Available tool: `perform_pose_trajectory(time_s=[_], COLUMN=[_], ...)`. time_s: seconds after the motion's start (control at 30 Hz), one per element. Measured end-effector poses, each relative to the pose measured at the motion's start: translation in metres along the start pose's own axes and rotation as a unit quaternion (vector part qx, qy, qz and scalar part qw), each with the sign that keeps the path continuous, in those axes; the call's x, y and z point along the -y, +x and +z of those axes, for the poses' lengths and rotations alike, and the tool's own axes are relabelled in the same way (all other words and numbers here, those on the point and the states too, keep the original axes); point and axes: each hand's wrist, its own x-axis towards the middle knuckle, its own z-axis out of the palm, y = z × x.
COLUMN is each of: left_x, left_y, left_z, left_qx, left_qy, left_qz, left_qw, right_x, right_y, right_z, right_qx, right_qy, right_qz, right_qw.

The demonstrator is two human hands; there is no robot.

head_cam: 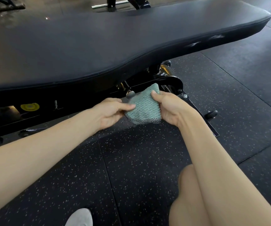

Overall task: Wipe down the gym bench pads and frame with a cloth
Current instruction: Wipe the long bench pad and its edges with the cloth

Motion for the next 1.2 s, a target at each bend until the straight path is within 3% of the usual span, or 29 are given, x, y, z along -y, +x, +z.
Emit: perform_pose_trajectory(time_s=[0.13, 0.27, 0.33, 0.53, 0.67, 0.8, 0.97, 1.1, 1.2], left_x=[0.004, -0.003, -0.004, 0.003, 0.0, 0.001, 0.007, 0.006, 0.0], left_y=[0.004, -0.001, -0.005, 0.002, 0.002, 0.001, 0.001, -0.003, -0.005], left_z=[0.0, 0.001, -0.001, -0.006, -0.008, -0.002, -0.003, -0.002, -0.003], left_qx=[-0.015, 0.028, 0.026, -0.003, 0.049, 0.029, 0.012, 0.035, 0.094], left_qy=[0.054, 0.041, 0.081, 0.08, 0.063, 0.103, 0.171, 0.052, -0.086], left_qz=[0.05, 0.15, 0.165, 0.173, 0.14, 0.135, 0.123, 0.101, 0.066], left_qw=[0.997, 0.987, 0.983, 0.982, 0.987, 0.985, 0.977, 0.993, 0.99], right_x=[-0.001, 0.002, 0.001, -0.001, -0.002, 0.0, 0.003, 0.004, 0.004], right_y=[-0.003, 0.0, 0.003, 0.001, 0.0, 0.0, -0.001, 0.0, -0.003], right_z=[-0.004, -0.01, -0.011, -0.013, -0.011, -0.011, -0.014, -0.013, -0.012], right_qx=[0.045, 0.0, -0.017, -0.003, -0.004, -0.02, -0.01, -0.005, 0.033], right_qy=[-0.044, -0.056, -0.066, -0.125, -0.158, -0.115, -0.053, -0.027, 0.087], right_qz=[-0.024, -0.102, -0.097, -0.054, -0.085, -0.085, 0.006, 0.025, -0.003], right_qw=[0.998, 0.993, 0.993, 0.991, 0.984, 0.99, 0.999, 0.999, 0.996])
